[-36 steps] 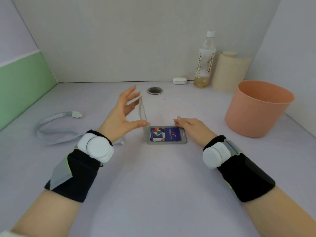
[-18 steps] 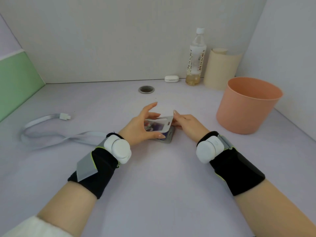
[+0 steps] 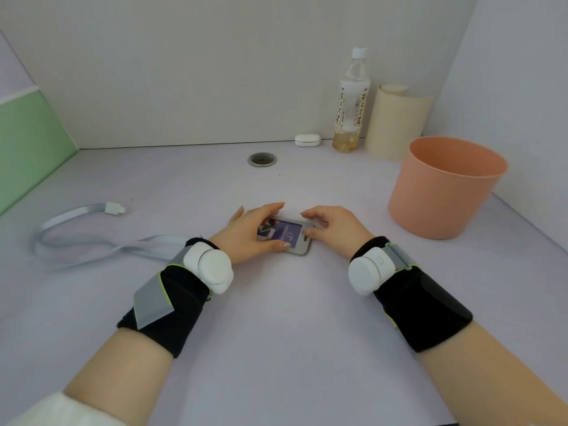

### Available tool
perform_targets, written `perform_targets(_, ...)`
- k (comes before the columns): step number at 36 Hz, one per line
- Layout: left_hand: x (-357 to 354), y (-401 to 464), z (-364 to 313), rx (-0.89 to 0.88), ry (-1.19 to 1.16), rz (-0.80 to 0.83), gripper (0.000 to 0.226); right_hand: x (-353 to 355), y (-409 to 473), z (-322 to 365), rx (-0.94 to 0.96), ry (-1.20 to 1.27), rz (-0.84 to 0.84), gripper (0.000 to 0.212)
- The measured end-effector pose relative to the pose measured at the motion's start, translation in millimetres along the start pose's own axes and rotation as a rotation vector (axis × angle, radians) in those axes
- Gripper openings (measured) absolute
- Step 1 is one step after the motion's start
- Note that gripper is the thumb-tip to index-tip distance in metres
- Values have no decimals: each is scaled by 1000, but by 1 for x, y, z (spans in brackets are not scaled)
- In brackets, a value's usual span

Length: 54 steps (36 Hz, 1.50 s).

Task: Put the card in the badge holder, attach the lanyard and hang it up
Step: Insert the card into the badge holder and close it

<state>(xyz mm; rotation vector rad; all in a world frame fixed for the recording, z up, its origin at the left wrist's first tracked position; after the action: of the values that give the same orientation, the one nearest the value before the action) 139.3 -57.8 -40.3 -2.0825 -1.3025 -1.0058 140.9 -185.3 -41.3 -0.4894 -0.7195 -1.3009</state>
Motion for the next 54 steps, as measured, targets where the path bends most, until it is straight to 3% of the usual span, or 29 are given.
perform_targets(10, 3, -3, 2, 47, 135, -65, 77, 3, 4, -8, 0, -83, -60, 41)
perform_targets(18, -2, -5, -3, 175, 226, -176, 80, 5, 8, -7, -39, -78, -140, 20)
perform_targets(25, 0, -7, 4, 265, 151, -256, 81, -2, 21, -1, -71, -24, -169, 19)
perform_targets(30, 4, -5, 13, 305, 73, -277, 63, -11, 28, 8, -51, 160, -162, 17)
perform_targets(34, 10, -6, 21, 290, -285, -330, 31, -18, 33, 21, -10, 297, -154, 17)
perform_targets(40, 20, -10, 22, 226, -710, -444, 10, -15, 33, 28, -15, 591, -238, 14)
perform_targets(44, 35, -16, 17, 136, -943, -592, 9, -22, 28, 27, -65, 833, -228, 17)
perform_targets(49, 42, -19, 11, 56, -1022, -626, 8, -25, 22, 40, -41, 1046, -204, 20)
perform_targets(54, 45, -24, 4, 2, -1044, -594, 9, -17, 14, 48, 44, 976, -211, 16)
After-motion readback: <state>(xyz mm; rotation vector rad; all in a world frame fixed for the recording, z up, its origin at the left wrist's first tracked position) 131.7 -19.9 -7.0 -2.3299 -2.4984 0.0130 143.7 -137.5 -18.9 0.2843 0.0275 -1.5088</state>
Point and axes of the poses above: each hand's wrist, its own y-axis towards the middle knuckle, its own x-axis out of the back of the hand, z = x × y, the point moved 10 cm from there along y, towards the middle knuckle, and after that the axes turned 4 degrees about x, right-handed, at the moved point
